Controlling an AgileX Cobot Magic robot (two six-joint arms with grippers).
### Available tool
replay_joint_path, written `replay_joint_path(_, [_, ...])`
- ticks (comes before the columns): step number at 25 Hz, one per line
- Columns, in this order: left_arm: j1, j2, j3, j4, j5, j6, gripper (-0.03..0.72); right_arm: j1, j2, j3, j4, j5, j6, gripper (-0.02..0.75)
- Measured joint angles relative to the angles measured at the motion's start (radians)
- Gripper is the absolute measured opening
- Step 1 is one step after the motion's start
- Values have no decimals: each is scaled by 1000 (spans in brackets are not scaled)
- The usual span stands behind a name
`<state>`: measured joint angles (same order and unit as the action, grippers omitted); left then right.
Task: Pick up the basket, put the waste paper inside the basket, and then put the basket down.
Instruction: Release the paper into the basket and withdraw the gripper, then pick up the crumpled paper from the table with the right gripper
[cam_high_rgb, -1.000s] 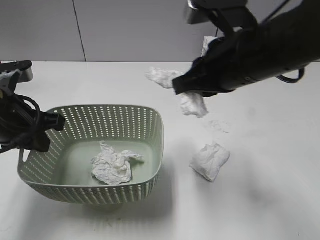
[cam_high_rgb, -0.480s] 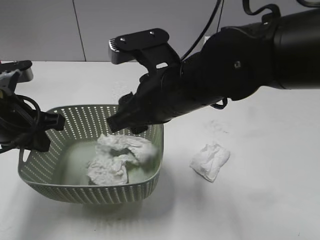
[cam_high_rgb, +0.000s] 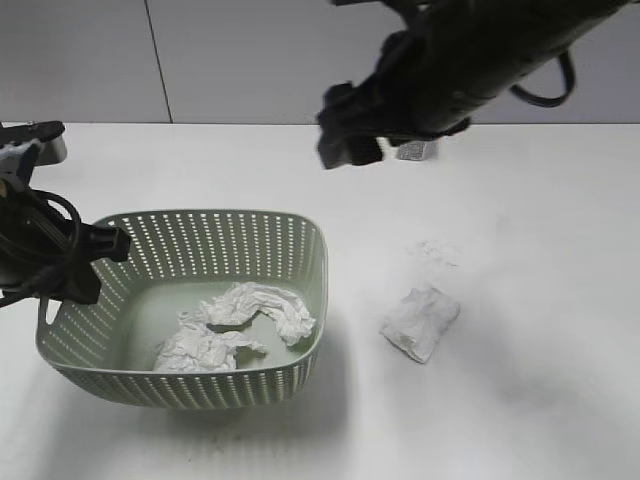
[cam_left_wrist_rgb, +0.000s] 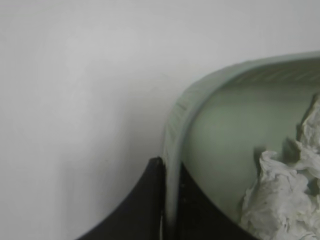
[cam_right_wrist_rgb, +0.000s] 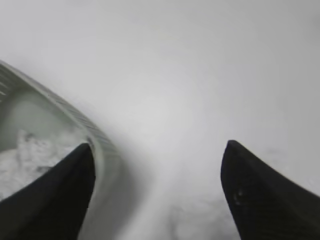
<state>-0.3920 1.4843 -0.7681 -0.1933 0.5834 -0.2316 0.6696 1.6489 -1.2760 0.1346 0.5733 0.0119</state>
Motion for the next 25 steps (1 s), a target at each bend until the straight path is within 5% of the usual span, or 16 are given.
replay_joint_path(5, [0,0,0,-1,0,0,3,-130,8,67,-31,120,-30,583])
replay_joint_path(20, [0,0,0,-1,-1,0,3,-137,344,177,-30,21,-125,549])
replay_joint_path(25, [0,0,0,-1,-1,0,3,-139,349,174,-39,12,-125,395])
